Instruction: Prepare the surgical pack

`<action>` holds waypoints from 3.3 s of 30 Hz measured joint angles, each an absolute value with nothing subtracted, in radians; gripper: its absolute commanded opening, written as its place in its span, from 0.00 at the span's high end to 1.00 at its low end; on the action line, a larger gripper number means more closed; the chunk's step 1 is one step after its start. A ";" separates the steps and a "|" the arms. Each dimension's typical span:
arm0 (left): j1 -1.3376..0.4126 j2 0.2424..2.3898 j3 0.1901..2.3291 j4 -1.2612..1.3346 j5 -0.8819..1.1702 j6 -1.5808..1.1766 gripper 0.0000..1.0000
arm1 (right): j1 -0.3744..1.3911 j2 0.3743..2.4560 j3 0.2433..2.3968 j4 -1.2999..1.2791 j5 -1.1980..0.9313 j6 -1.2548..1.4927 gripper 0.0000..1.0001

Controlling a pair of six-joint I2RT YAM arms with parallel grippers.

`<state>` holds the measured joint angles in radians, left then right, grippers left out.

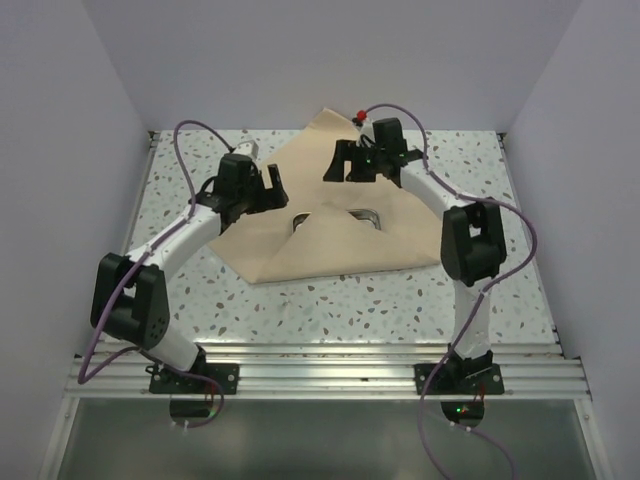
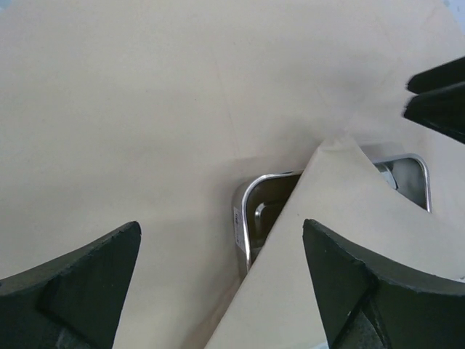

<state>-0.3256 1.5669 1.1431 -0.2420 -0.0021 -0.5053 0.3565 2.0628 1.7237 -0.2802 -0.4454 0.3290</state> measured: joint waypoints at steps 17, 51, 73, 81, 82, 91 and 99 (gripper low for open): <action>-0.326 1.496 1.098 -0.241 0.143 -0.591 0.04 | 0.365 2.219 1.858 -0.351 -0.594 0.354 0.25; -0.326 1.829 1.281 -0.303 0.207 -0.468 0.25 | 0.339 2.290 1.735 -0.320 -0.699 0.356 1.00; -0.343 1.883 1.297 -0.331 0.241 -0.414 0.48 | 0.334 2.180 1.654 -0.303 -0.698 0.388 1.00; -0.364 1.906 1.283 -0.335 0.239 -0.408 0.54 | 0.330 2.200 1.721 -0.308 -0.699 0.389 1.00; -0.366 1.908 1.283 -0.335 0.237 -0.407 0.56 | 0.329 2.209 1.730 -0.308 -0.699 0.389 1.00; -0.371 1.964 1.327 -0.370 0.223 -0.396 0.78 | 0.317 2.337 1.797 -0.311 -0.699 0.392 1.00; -0.374 1.968 1.358 -0.413 0.155 -0.371 0.82 | 0.310 2.416 1.893 -0.385 -0.695 0.385 1.00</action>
<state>-0.3737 1.9682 1.3582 -0.4126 0.1555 -0.3714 0.3103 2.4165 1.8931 -0.3847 -0.6949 0.3851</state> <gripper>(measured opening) 0.192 0.037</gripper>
